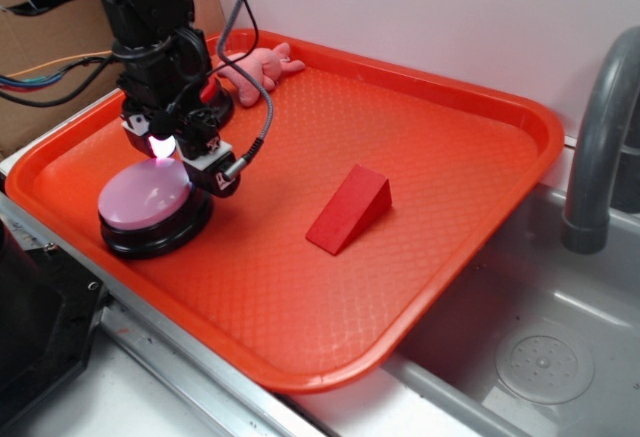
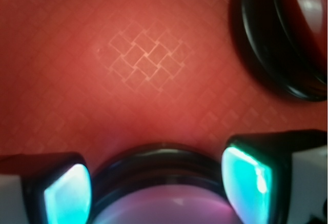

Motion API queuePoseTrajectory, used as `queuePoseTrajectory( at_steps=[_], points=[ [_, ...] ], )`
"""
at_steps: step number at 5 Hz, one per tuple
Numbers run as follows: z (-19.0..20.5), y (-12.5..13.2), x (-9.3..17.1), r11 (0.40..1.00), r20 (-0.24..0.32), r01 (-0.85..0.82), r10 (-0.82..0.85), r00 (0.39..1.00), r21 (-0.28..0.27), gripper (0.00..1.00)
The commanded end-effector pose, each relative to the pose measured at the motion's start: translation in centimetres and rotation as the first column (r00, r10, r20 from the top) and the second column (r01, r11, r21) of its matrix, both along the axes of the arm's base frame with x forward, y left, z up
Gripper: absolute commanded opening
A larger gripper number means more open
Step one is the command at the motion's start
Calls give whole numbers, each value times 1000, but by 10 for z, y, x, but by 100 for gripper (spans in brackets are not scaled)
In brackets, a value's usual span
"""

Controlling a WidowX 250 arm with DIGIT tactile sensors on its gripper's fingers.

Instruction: Push the pink button.

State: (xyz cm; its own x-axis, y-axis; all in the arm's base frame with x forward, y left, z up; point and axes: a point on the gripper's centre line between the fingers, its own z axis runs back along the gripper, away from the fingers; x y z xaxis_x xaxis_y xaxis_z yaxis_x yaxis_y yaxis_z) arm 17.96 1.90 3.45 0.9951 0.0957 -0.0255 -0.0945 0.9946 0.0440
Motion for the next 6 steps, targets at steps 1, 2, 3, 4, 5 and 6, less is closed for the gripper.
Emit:
queuePoseTrajectory(
  at_steps=[1, 2, 3, 4, 5, 6],
  points=[
    [74, 7, -23, 999, 41, -4, 6, 999, -40, 100],
    [88, 9, -33, 999, 30, 14, -13, 999, -45, 100],
    [96, 10, -34, 999, 25, 11, -10, 1000, -41, 100],
    [103, 13, -33, 1000, 9, 0, 0, 1000, 3, 100],
    [111, 15, -31, 1000, 10, 7, -8, 1000, 29, 100],
    [120, 15, -30, 999, 24, 20, -21, 999, 42, 100]
  ],
)
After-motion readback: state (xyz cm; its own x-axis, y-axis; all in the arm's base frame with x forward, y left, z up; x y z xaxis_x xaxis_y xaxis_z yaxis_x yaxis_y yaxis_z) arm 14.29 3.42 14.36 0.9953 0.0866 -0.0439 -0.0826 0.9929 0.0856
